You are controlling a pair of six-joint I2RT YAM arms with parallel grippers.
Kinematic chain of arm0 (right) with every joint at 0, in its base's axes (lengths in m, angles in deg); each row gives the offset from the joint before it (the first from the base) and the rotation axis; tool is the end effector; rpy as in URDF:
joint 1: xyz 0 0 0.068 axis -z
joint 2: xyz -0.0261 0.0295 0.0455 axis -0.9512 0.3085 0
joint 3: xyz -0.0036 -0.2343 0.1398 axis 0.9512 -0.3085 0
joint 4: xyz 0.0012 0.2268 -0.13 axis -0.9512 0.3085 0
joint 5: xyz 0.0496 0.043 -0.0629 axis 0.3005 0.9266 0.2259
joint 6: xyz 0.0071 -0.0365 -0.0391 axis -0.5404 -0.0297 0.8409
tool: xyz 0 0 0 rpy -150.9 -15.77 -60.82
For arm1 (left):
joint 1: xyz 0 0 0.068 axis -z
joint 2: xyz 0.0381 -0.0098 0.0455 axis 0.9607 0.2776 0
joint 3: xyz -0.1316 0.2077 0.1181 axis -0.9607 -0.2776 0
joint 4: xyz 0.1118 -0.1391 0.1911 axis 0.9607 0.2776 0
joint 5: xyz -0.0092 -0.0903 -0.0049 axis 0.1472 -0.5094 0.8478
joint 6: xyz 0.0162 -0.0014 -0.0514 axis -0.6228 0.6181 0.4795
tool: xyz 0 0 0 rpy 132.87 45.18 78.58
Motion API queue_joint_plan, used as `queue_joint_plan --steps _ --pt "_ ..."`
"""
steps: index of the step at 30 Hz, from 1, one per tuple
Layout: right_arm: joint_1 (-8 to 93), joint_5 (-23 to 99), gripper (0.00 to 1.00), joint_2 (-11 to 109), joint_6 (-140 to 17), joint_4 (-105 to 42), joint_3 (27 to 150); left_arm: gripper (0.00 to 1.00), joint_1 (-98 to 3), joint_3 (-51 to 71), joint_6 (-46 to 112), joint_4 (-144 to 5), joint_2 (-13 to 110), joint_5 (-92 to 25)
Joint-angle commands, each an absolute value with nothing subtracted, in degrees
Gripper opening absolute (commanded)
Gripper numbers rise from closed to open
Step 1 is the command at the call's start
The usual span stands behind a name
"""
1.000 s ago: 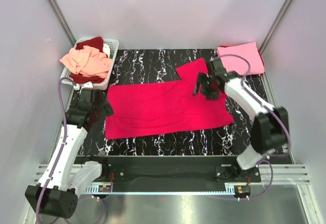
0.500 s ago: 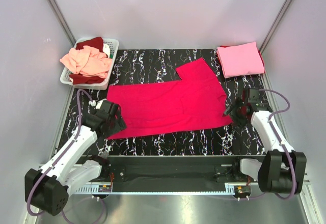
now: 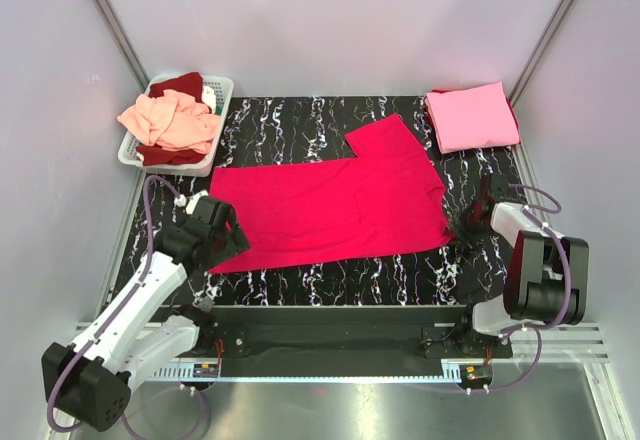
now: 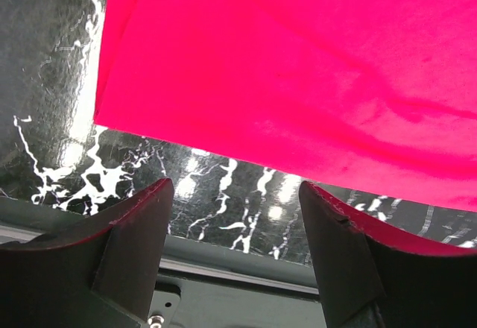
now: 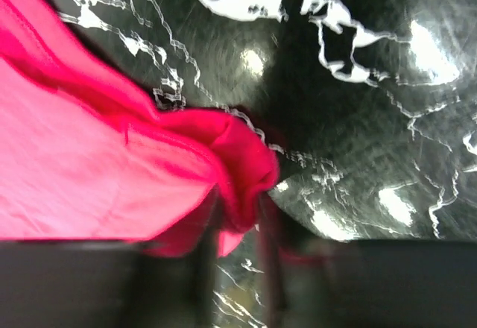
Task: Fold and stack the t-shirts
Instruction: Fold the tshirt
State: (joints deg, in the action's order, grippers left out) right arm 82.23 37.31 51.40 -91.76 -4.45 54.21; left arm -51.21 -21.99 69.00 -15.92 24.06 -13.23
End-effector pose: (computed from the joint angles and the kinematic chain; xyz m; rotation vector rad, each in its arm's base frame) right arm 0.2465 -0.0400 0.1540 1.0959 2.5888 0.2833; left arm 0.1461 -0.0530 0.2355 -0.6391 2.5444 -0.1499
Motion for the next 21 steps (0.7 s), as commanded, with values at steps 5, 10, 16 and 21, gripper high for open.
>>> queue_joint_plan --steps 5,10,16,21 --pt "85.4 35.8 0.00 50.1 -90.6 -6.8 52.2 0.76 -50.9 -12.8 66.8 -11.4 20.9 -8.8" --pt "89.1 33.1 0.00 41.1 -94.0 -2.9 50.3 0.77 -51.0 -7.8 64.8 -8.0 20.6 -6.5" --pt "91.8 34.4 0.23 36.7 -95.1 -1.3 49.3 0.80 -51.1 -3.9 62.4 -5.6 20.4 -5.1" --pt "91.7 36.0 0.80 36.1 -93.4 0.9 51.8 0.84 -51.1 -1.6 56.6 -5.5 21.1 -2.2"
